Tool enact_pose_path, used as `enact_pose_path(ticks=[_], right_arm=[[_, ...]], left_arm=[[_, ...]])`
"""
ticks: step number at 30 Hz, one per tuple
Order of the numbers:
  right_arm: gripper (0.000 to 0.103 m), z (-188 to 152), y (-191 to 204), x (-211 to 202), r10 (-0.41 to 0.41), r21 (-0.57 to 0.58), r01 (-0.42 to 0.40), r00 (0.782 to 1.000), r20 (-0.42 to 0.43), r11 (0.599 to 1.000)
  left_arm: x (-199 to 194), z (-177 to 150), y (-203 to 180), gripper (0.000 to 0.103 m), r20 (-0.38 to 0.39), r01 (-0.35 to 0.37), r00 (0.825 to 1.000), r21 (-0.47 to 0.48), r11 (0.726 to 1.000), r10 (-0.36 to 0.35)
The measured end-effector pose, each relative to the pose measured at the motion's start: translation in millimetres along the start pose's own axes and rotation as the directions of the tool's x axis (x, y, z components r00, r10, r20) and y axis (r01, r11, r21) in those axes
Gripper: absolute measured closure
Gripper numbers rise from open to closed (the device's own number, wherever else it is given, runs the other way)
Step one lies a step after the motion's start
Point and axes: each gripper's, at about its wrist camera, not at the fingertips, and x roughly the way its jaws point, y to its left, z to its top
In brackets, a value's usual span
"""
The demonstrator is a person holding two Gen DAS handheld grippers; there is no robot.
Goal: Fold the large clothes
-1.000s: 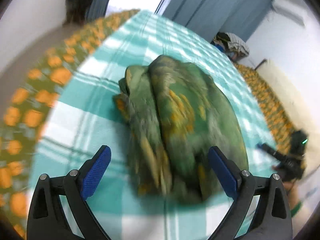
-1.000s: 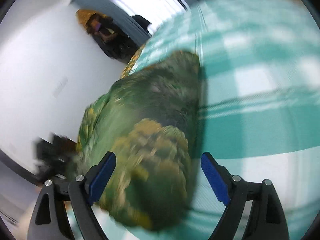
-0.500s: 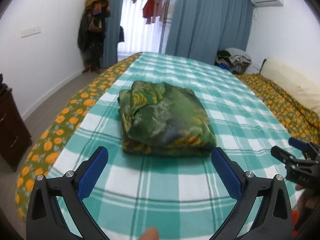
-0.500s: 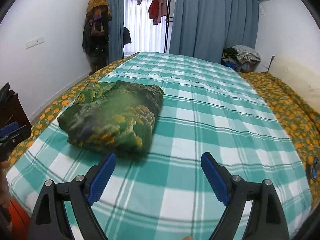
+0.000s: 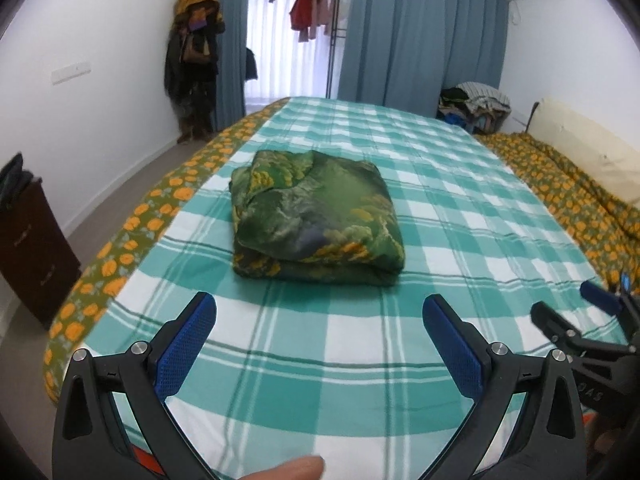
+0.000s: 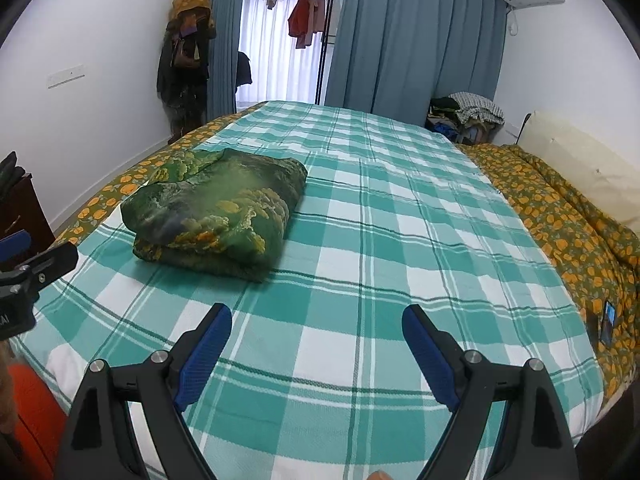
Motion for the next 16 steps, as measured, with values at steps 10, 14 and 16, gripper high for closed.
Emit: enact_pose_path(ticks=[10, 14, 16], right_arm=[[0.014, -8.7, 2.7, -3.6, 0.014, 0.000, -0.014, 1.000, -0.021, 1.000], [0.014, -11.2, 6.4, -6.3, 0.024, -0.008, -0.025, 0.999, -0.020, 1.000], [0.014, -12.1, 7.6, -7.6, 0.026, -0.010, -0.026, 0.999, -0.019, 1.000]], left_arm=[[2.5, -7.1, 0.7, 0.000, -0.041, -0.016, 0.999, 0.013, 1.000, 0.016], [3.8, -11.9, -1.0, 0.000, -0.047, -0.042, 0.998, 0.029, 0.999, 0.044], [2.4, -13.2, -4.4, 0.001, -0.047, -0.040, 0.998, 0.043, 0.998, 0.043]])
